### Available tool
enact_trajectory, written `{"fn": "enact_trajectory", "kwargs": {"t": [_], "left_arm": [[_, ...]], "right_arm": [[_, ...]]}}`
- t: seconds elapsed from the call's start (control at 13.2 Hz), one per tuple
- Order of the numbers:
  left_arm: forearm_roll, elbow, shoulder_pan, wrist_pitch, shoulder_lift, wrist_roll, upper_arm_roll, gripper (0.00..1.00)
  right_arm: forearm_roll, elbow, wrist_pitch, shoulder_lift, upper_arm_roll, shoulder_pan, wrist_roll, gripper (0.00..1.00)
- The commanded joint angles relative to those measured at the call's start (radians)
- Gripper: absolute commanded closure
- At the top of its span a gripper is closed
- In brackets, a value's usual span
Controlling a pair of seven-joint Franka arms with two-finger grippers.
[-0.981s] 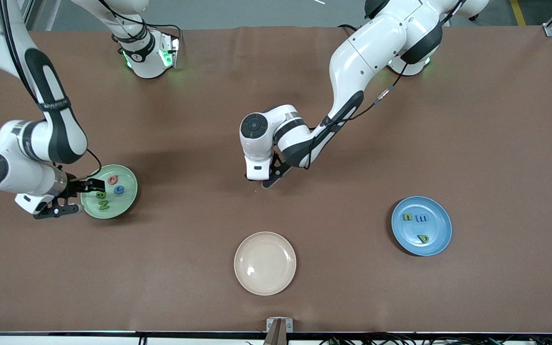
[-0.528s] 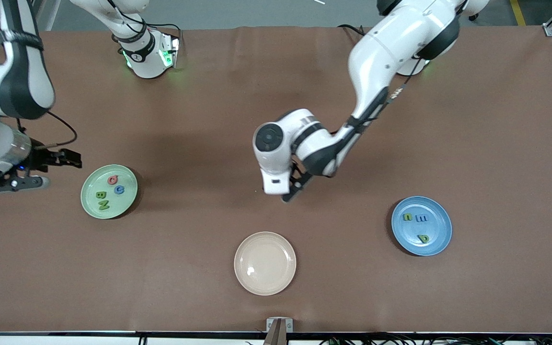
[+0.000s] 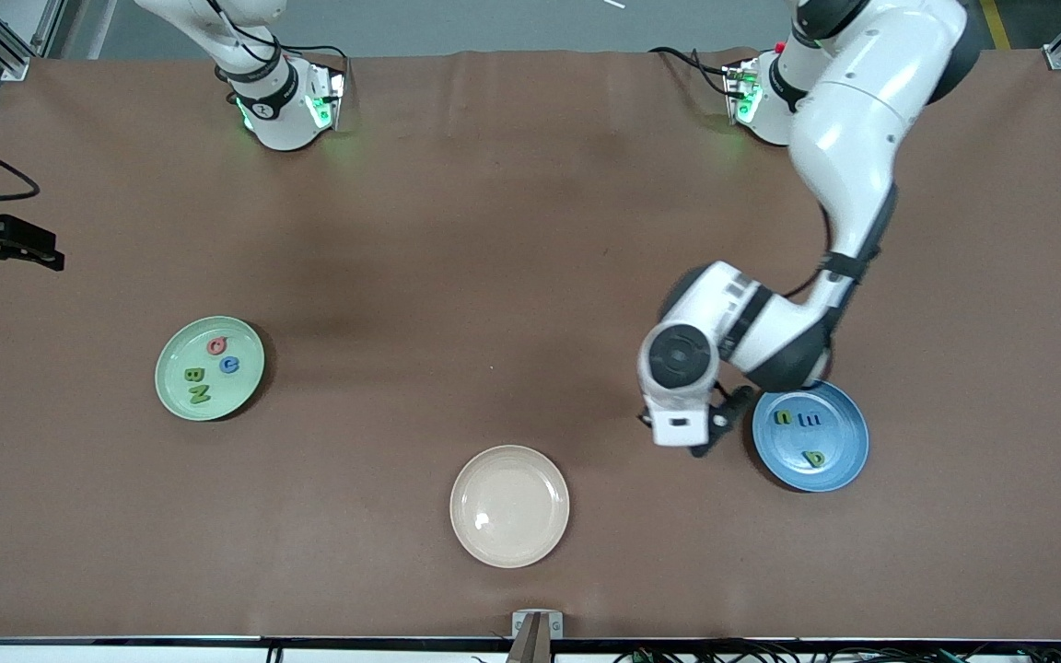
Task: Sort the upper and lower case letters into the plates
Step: 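Move the blue x to the blue plate with the left gripper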
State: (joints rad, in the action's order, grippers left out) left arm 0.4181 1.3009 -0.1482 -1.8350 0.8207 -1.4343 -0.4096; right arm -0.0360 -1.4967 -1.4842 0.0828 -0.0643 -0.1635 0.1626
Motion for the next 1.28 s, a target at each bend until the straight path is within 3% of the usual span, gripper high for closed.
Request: {"fn": "enact_trajectory", "kwargs": {"t": [0.0,0.15,0.38,0.45,0.53,0.68,0.98,1.21], "left_arm": [[-0.001,0.182,0.155,-0.007,-0.121,0.145,-0.011,1.00],[0.013,0.207,0.228,-0.041,-0.135,0.254,-0.008,1.00],[0.013,0.245,0.340,-0.150,-0.126,0.408,-0.009,0.99],[0.013,0.253,0.361,-0.182,-0.118,0.419,-0.008,0.94],[0.014,0.251,0.366,-0.185,-0.106,0.419,-0.008,0.77],[0.014,0.251,0.368,-0.185,-0.112,0.419,-0.008,0.04],[0.011,0.241,0.354,-0.130,-0.179,0.436,-0.026,0.00],[-0.005,0.224,0.368,-0.081,-0.280,0.616,-0.041,0.00]], "right_arm": [[0.056,-0.003,0.028,-0.067,-0.011,0.015,-0.118,0.00],[0.056,-0.005,0.039,-0.087,-0.008,0.082,-0.195,0.00],[0.056,-0.026,0.038,-0.103,-0.008,0.101,-0.199,0.00],[0.056,-0.037,0.027,-0.109,-0.008,0.099,-0.199,0.00],[0.053,-0.028,0.024,-0.106,-0.003,0.096,-0.196,0.00],[0.051,-0.010,0.024,-0.104,0.003,0.073,-0.184,0.00],[0.039,0.012,0.010,-0.103,0.003,0.065,-0.190,0.00],[0.050,0.027,0.005,-0.101,0.001,0.065,-0.196,0.00]]}}
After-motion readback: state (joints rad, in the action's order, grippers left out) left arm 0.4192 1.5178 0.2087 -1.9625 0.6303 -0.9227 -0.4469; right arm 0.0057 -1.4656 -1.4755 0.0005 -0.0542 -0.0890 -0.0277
